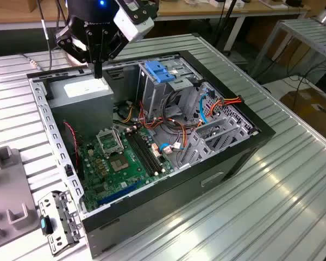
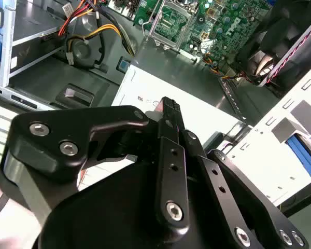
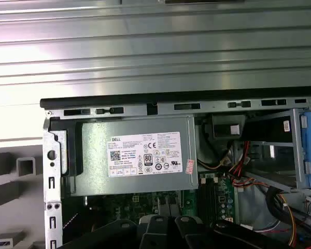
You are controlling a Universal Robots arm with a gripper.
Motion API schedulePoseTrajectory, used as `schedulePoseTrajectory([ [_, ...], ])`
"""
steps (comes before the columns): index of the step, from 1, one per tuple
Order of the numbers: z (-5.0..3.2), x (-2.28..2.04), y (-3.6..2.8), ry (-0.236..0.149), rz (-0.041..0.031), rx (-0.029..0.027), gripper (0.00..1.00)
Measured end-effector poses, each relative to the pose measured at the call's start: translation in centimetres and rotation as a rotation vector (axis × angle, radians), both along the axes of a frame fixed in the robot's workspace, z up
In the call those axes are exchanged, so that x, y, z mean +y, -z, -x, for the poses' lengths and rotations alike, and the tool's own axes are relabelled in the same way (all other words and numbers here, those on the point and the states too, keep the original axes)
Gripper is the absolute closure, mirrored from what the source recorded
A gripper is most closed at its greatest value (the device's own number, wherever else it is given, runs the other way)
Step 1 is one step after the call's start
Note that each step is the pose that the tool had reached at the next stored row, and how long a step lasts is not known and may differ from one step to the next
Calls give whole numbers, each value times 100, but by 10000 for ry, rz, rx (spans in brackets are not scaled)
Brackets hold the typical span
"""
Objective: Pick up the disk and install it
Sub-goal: 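Reach for the disk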
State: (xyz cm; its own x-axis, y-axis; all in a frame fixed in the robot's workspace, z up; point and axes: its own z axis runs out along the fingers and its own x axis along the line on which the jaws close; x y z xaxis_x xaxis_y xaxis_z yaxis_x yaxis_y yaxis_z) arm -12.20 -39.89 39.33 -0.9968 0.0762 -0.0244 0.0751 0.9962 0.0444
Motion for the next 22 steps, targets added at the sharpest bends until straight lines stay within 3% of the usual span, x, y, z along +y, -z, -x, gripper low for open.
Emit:
schedulePoseTrajectory([
  [22,79,0,0,0,1,0,89],
])
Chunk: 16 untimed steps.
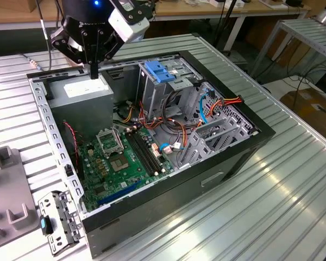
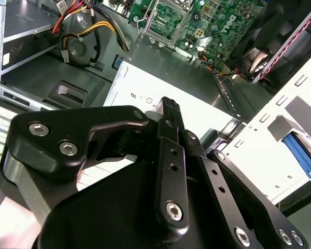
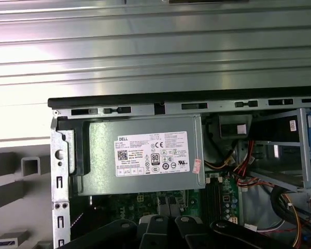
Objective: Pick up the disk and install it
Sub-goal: 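Reach for the disk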
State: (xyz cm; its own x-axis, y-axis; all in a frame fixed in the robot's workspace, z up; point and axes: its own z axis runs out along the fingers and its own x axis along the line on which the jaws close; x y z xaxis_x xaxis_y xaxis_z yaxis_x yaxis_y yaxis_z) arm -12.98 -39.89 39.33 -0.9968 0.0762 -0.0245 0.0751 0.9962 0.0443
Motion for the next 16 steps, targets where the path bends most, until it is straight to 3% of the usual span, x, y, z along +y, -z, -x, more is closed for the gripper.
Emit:
schedulePoseTrajectory([
  [16,31,0,1,0,0,0,89],
])
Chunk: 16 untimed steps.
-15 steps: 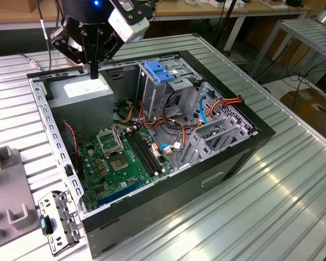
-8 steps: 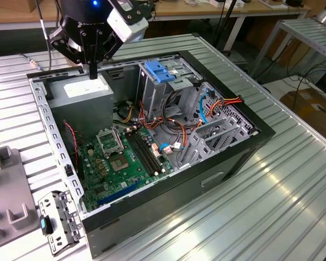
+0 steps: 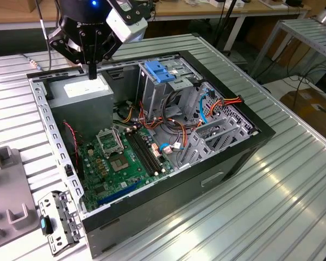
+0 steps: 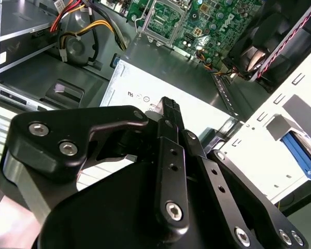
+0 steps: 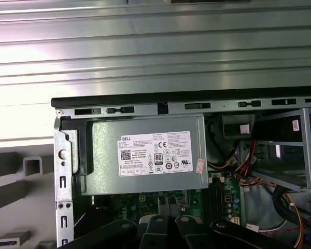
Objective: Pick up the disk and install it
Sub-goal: 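Reach for the disk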
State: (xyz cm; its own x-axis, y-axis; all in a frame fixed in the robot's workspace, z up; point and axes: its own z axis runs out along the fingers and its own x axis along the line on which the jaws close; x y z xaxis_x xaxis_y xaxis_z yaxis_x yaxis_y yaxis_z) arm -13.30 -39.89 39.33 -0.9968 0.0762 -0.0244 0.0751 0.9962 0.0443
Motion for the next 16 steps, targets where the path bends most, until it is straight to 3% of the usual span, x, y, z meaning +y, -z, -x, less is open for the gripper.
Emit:
schedulePoseTrajectory([
  [16,36,0,3,0,0,1,89],
])
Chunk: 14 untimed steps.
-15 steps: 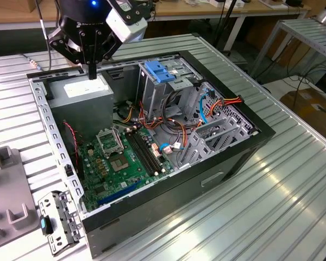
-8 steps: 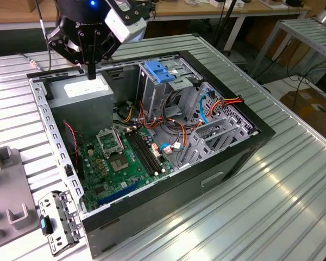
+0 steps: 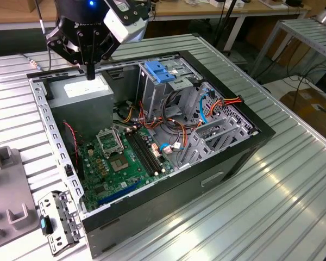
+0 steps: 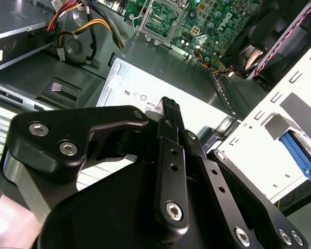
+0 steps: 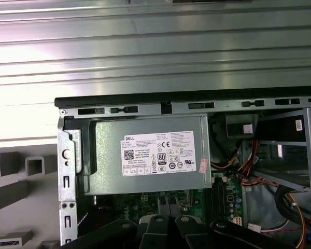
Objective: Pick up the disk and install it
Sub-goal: 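Reach for the disk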
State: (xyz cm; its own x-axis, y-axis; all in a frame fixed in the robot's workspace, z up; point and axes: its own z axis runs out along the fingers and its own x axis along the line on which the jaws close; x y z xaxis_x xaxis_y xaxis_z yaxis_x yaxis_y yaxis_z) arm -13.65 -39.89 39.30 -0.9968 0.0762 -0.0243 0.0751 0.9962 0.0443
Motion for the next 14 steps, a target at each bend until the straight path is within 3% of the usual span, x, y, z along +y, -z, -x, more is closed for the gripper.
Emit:
schedulePoseTrajectory([
  [14,29,0,2,1,0,1,89],
])
